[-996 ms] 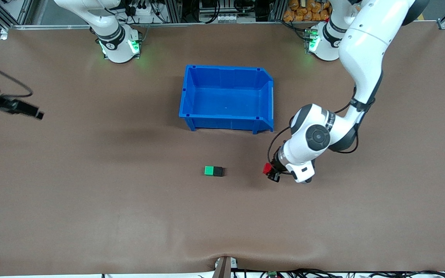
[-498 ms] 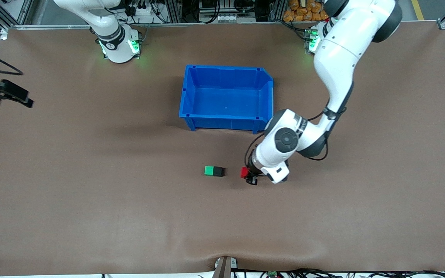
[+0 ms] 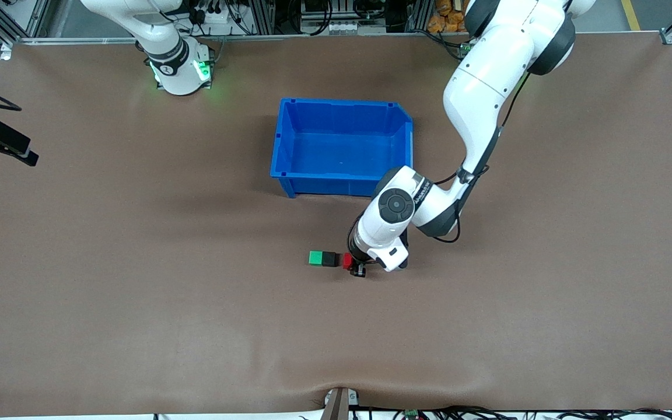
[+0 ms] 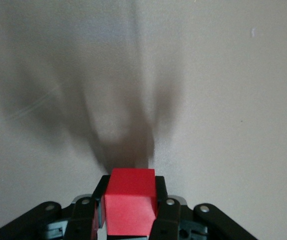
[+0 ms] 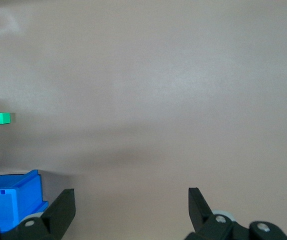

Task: Attach green and red cubes to black cube
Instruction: 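Press the red cube against the black cube's free side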

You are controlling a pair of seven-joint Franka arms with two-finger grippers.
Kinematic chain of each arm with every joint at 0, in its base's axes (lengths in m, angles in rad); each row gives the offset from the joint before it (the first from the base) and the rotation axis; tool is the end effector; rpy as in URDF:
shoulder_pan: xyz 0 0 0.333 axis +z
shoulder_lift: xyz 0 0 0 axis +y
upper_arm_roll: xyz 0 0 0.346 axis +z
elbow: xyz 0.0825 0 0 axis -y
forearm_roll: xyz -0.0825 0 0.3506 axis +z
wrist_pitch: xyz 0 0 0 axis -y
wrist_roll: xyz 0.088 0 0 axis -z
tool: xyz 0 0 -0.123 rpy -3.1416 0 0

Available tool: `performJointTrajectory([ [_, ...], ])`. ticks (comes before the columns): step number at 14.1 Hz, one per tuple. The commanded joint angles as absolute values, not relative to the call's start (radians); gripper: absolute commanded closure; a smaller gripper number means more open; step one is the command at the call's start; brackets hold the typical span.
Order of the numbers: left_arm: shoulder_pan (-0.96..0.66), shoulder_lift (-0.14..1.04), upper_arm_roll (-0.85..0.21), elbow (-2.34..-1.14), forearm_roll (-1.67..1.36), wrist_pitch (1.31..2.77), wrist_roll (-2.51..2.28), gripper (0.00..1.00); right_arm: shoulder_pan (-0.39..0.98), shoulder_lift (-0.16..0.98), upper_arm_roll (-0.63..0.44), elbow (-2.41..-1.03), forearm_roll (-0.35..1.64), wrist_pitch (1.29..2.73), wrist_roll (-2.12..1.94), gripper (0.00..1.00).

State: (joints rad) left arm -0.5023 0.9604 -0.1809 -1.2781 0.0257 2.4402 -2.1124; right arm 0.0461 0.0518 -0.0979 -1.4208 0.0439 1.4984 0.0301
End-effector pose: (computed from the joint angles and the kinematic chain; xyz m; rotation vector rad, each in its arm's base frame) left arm 0.6219 -0.4526 0.2157 2.1234 1.9847 -0.1196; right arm 0.5318 -0.0201 0.6703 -3.1006 0.1209 -0.0410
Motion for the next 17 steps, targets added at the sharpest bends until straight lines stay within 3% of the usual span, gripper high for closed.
performJointTrajectory([
  [1, -0.517, 1.005, -0.166, -1.212, 0.011, 2.467, -2.138, 1.0, 0.041, 0.067, -0.098, -1.385, 0.035, 1.482, 0.02, 0.0],
  [17, -0.558, 1.016, -0.147, -1.212, 0.011, 2.361, -2.132, 1.0, 0.051, 0.071, -0.097, -1.387, -0.048, 1.479, 0.028, 0.0],
])
